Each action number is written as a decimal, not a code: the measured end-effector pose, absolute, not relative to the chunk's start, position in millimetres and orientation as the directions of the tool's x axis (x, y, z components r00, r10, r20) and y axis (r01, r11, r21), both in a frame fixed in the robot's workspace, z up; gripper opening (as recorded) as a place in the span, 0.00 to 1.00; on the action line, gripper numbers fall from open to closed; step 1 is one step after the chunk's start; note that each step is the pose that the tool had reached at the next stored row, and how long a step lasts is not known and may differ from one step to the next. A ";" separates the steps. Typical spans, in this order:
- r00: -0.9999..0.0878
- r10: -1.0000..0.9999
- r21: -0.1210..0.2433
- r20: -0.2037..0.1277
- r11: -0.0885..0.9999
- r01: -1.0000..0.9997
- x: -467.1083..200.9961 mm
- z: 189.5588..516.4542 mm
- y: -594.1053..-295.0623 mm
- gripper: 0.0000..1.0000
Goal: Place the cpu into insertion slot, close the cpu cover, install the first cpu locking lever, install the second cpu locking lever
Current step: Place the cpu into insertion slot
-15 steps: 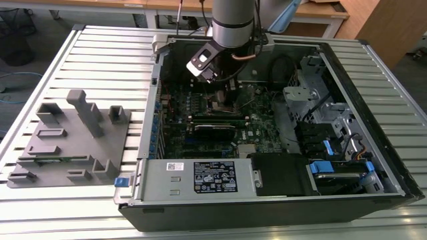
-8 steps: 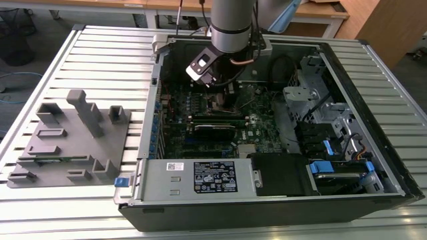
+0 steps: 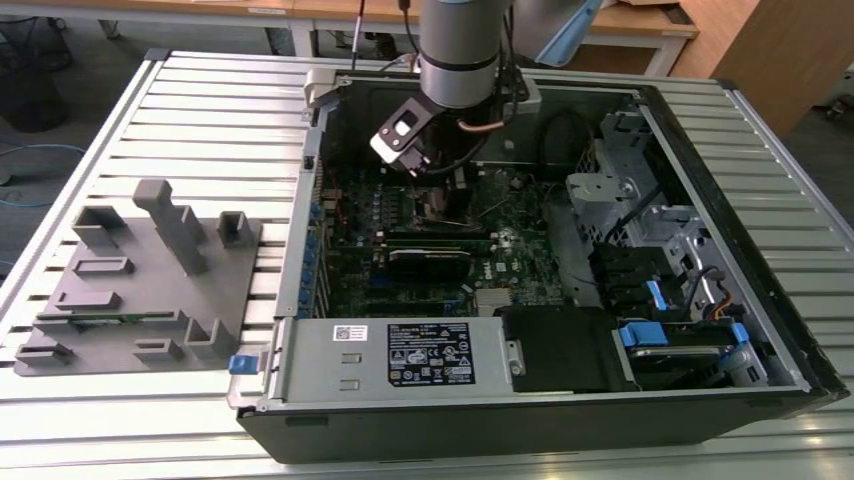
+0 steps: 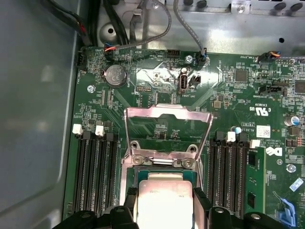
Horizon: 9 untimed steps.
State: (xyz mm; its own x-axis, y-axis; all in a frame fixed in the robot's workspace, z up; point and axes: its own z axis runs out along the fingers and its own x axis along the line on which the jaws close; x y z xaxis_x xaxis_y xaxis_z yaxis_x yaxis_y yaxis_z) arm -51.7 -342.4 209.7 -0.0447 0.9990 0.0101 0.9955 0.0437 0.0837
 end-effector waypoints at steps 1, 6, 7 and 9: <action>-0.045 0.999 0.084 0.010 0.044 0.996 -52.0 209.3 -342.0 0.54; -0.045 0.999 0.084 0.010 0.044 0.996 -52.4 205.8 -340.7 0.54; -0.045 0.999 0.084 0.010 0.044 0.996 -52.5 205.1 -340.4 0.54; -0.044 0.999 0.084 0.010 0.043 0.996 -52.6 203.6 -340.0 0.54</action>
State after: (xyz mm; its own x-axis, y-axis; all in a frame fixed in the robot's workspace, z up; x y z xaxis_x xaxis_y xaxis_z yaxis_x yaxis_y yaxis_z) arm -52.6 -340.0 203.6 -0.0443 0.9990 0.0099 0.9956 0.0433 0.0836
